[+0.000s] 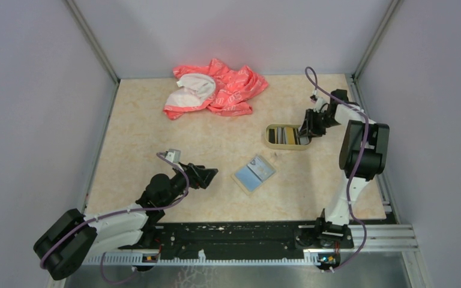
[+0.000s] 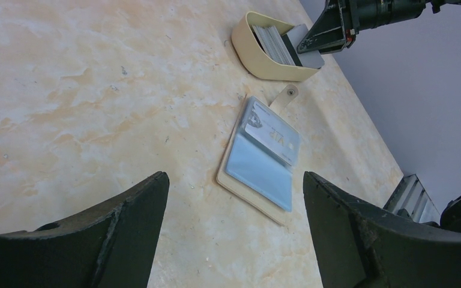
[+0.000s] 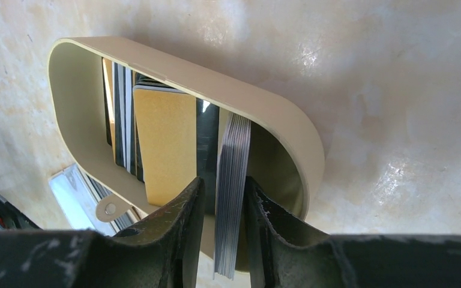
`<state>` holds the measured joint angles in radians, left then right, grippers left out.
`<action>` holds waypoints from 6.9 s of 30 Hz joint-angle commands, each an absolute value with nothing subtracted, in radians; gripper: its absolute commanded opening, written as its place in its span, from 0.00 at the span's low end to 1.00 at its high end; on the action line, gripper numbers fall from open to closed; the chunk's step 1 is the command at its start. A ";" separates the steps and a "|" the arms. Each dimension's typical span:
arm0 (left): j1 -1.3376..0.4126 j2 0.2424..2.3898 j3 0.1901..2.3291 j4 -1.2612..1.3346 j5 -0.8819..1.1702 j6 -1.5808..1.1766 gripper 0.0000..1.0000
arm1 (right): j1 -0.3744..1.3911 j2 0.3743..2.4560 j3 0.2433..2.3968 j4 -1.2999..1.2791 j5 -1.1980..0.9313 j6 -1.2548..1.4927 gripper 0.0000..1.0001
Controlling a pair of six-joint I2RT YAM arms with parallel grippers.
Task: Put the credit cards into the card holder
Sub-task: Pick up the credit card from the storage box, then insert the credit card into the card holder.
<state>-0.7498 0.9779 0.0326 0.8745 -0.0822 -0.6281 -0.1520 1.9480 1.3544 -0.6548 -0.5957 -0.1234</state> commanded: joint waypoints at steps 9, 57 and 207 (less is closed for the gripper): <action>-0.744 0.971 0.015 0.910 -0.083 -0.628 0.88 | -0.253 1.919 1.395 -0.684 -0.781 -0.139 0.30; -0.744 0.963 0.008 0.913 -0.084 -0.629 0.88 | -0.362 1.908 1.390 -0.714 -0.849 -0.161 0.00; -0.890 1.135 0.277 0.595 0.079 -0.639 0.71 | 0.333 1.311 0.953 -0.522 -0.915 -0.470 0.00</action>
<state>-0.8867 1.1885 0.4042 0.5331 0.3374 -0.3809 0.3622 1.3060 0.9386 -0.6044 -1.0348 -0.5644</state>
